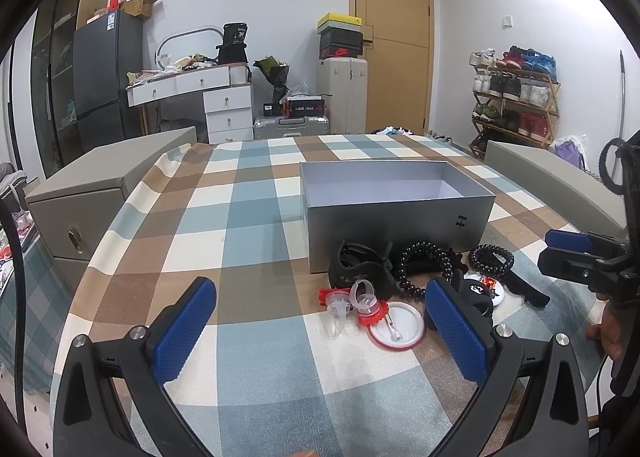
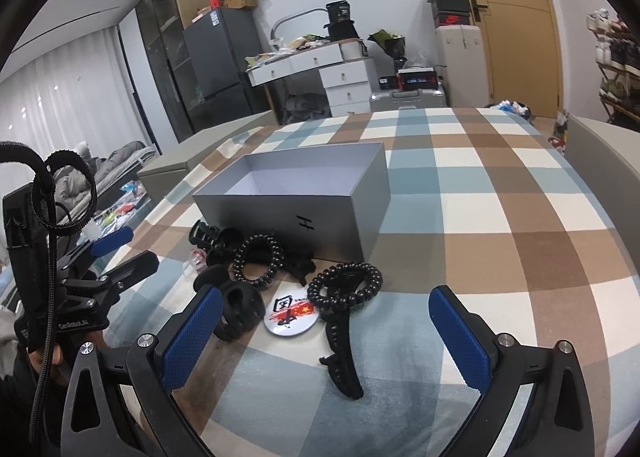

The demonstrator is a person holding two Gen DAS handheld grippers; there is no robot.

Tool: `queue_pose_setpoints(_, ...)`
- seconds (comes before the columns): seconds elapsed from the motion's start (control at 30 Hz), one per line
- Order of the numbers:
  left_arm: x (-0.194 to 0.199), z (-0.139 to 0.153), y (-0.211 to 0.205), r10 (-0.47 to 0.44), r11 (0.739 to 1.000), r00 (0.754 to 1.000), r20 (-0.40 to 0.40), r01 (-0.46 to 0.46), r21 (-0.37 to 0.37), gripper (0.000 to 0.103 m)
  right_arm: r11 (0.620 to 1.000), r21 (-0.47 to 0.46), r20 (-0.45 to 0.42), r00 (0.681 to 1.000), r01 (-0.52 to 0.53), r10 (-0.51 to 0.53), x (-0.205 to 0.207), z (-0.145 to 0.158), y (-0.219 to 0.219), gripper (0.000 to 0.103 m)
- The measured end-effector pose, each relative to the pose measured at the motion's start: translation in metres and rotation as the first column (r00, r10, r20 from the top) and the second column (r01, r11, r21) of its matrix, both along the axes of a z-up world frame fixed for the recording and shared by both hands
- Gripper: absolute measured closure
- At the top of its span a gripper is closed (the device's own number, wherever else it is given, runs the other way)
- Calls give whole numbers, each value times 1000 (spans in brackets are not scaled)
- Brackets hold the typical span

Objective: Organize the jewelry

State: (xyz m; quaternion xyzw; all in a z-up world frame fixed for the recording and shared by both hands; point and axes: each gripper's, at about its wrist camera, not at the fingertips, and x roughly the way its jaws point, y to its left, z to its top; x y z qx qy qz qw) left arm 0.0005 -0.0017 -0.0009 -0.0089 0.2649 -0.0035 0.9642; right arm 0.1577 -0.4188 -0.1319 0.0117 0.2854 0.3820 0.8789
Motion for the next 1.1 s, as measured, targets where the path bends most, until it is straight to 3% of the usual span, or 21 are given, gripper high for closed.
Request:
queue_pose_setpoints(0.27, 1, -1, -1, 2, 1000, 1000, -3, -2, 0, 1, 994, -106, -60, 998, 9, -15, 11, -4, 12, 0)
queue_pose_setpoints(0.33, 0, -1, -1, 1, 1000, 1000, -2, -1, 1, 1, 994, -109, -76, 997, -1, -7, 11, -5, 9, 5)
queue_pose_setpoints(0.5, 1, -1, -2, -7, 1000, 1000, -3, 7, 11, 1, 985, -170, -125, 992, -26, 5, 11, -13, 9, 34)
queue_pose_setpoints(0.6, 0, -1, -2, -8, 1000, 1000, 0, 8, 13, 1, 980, -193, -141, 990, -51, 24, 11, -17, 14, 42)
queue_pose_setpoints(0.73, 0, -1, -1, -8, 1000, 1000, -4, 8, 5, 1, 973, -226, -114, 993, -46, 21, 8, -17, 17, 57)
queue_pose_setpoints(0.9, 0, -1, -1, -11, 1000, 1000, -4, 11, 6, 1, 955, -296, -61, 998, -24, 6, 4, -18, 22, 87)
queue_pose_setpoints(1.1, 0, -1, -1, -9, 1000, 1000, -3, 9, 5, 1, 969, -240, -54, 997, -60, 49, 1, -14, 20, 91)
